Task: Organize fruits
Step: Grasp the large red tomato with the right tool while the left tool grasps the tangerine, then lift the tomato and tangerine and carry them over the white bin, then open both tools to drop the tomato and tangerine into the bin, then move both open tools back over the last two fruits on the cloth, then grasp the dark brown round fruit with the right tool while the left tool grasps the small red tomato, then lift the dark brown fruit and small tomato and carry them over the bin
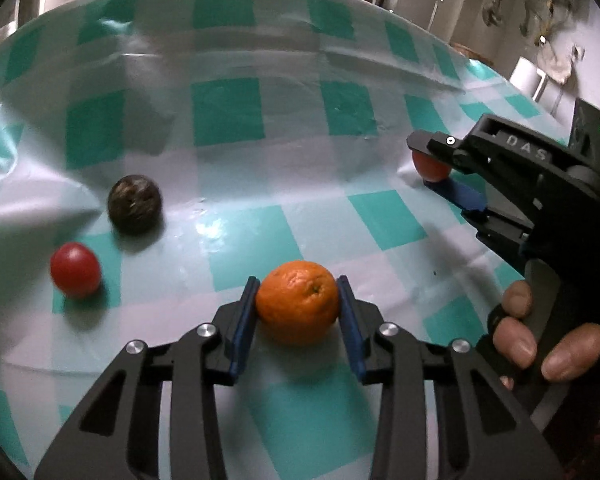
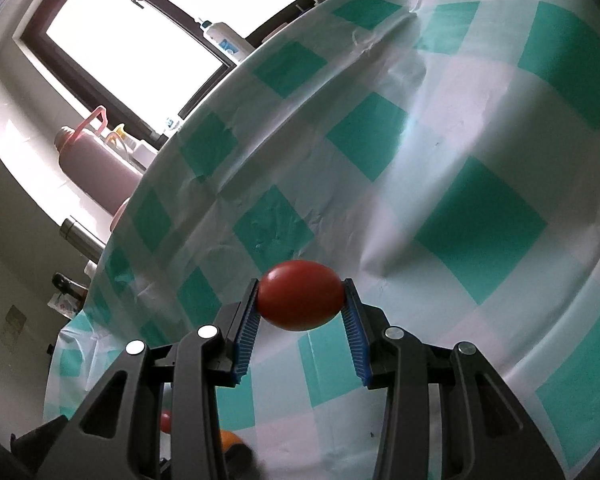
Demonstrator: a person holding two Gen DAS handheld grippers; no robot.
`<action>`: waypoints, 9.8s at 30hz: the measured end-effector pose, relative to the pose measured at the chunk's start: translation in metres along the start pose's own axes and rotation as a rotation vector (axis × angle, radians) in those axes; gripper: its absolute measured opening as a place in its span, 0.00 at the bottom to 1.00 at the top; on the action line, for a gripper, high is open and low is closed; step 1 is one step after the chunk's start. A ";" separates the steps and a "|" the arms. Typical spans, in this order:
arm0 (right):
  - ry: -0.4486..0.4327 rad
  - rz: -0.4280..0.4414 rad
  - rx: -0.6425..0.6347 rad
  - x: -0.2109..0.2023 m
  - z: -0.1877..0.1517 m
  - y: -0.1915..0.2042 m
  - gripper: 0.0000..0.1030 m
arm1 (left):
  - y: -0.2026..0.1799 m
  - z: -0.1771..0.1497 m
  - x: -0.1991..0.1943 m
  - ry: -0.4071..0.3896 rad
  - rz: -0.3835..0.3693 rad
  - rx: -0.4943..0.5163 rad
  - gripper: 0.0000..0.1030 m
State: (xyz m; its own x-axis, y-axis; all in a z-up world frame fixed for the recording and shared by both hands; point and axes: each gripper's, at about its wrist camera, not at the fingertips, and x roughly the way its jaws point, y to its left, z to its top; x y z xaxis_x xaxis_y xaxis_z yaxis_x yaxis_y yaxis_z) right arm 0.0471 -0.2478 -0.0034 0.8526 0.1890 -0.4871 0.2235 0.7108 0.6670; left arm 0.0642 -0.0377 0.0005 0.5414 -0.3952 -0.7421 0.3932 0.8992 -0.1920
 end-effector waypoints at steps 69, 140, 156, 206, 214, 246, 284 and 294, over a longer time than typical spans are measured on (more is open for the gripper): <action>-0.051 0.123 -0.177 -0.362 -0.099 -0.152 0.39 | -0.194 -0.170 -0.131 -0.014 -0.095 0.286 0.38; 0.310 -0.780 -0.274 -0.375 -0.130 -0.301 0.76 | -0.395 -0.301 -0.071 0.099 -0.391 0.894 0.95; 0.030 -0.274 -0.489 -0.344 -0.085 -0.100 0.84 | -0.205 -0.166 -0.155 -0.279 -0.186 0.397 0.98; 0.413 -0.062 -1.065 0.123 -0.109 0.185 0.56 | 0.094 -0.041 -0.082 -0.141 0.140 -0.265 0.98; 0.307 -0.069 -0.966 0.069 -0.089 0.152 0.39 | 0.094 -0.043 -0.082 -0.145 0.138 -0.269 0.98; 0.186 0.053 -0.334 -0.012 -0.025 0.030 0.40 | 0.084 -0.005 -0.033 -0.015 0.338 -0.227 0.86; 0.182 0.063 -0.325 -0.012 -0.026 0.030 0.40 | 0.078 -0.037 -0.076 -0.116 0.301 -0.259 0.35; 0.189 0.070 -0.325 -0.012 -0.026 0.030 0.40 | 0.078 -0.037 -0.079 -0.125 0.278 -0.266 0.35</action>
State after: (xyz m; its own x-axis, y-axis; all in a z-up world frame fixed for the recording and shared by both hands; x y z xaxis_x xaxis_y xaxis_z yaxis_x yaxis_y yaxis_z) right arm 0.0317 -0.2113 0.0081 0.7516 0.3446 -0.5624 -0.0196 0.8639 0.5032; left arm 0.0242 0.0703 0.0203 0.6928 -0.1352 -0.7083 0.0219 0.9858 -0.1667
